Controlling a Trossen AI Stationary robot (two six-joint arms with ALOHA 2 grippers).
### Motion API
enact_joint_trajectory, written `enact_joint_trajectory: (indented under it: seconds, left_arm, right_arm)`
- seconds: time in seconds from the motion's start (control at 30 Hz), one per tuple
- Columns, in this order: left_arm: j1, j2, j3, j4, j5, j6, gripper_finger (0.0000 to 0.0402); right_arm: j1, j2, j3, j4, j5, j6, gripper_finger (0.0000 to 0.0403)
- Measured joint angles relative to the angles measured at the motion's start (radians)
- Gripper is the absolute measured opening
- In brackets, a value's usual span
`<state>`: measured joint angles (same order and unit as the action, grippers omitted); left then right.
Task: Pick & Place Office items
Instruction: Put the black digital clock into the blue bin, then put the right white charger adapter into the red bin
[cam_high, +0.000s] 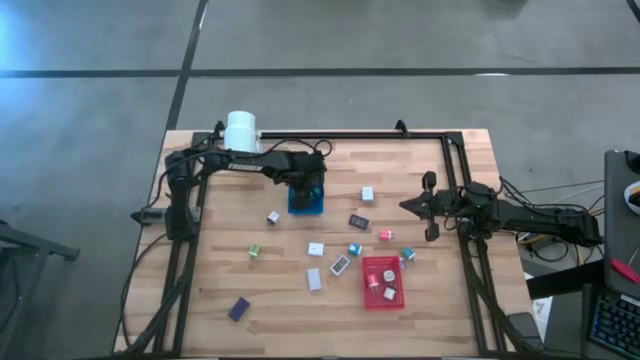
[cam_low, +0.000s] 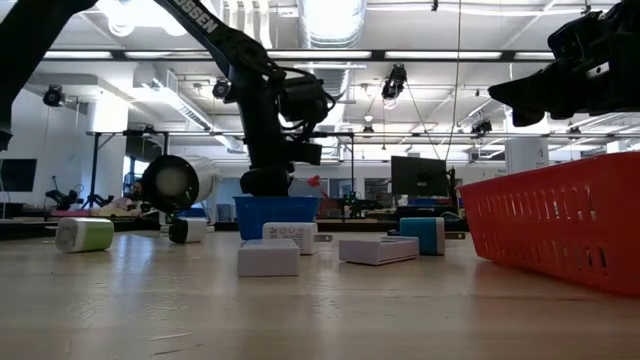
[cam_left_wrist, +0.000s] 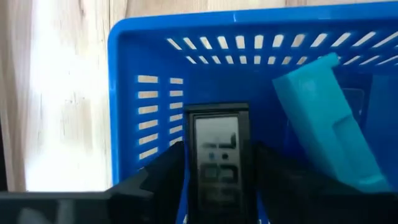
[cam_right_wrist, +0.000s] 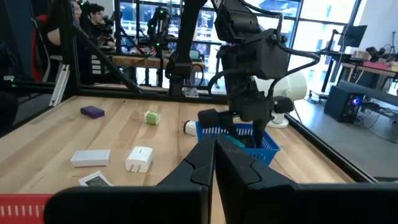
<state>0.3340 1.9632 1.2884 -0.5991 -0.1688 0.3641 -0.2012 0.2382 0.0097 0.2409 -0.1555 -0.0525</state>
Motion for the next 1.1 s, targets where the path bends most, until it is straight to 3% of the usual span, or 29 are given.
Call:
enact_joint_trajectory:
  seconds: [0.3, 0.53, 0.7, 0.83, 1.1]
  left_arm:
    - [-0.001, -0.035, 0.000, -0.019, -0.064, -0.002, 0.0218]
    - [-0.004, -0.228, 0.000, -0.095, -0.052, -0.029, 0.0218]
    - [-0.005, -0.424, -0.021, -0.115, 0.075, -0.068, 0.0207]
    - [-0.013, -0.596, -0.084, -0.090, 0.229, -0.064, 0.0168]
    - [-0.042, -0.943, -0.338, 0.104, 0.285, -0.122, 0.0020]
  right_arm:
    - [0.000, 0.000, 0.000, 0.000, 0.000, 0.000, 0.0008]
    - [0.000, 0.000, 0.000, 0.001, 0.000, 0.000, 0.0008]
    - [0.000, 0.000, 0.000, 0.001, -0.001, 0.000, 0.0008]
    - [0.000, 0.000, 0.000, 0.002, -0.001, 0.000, 0.0008]
    - [0.000, 0.000, 0.000, 0.002, 0.000, 0.024, 0.0008]
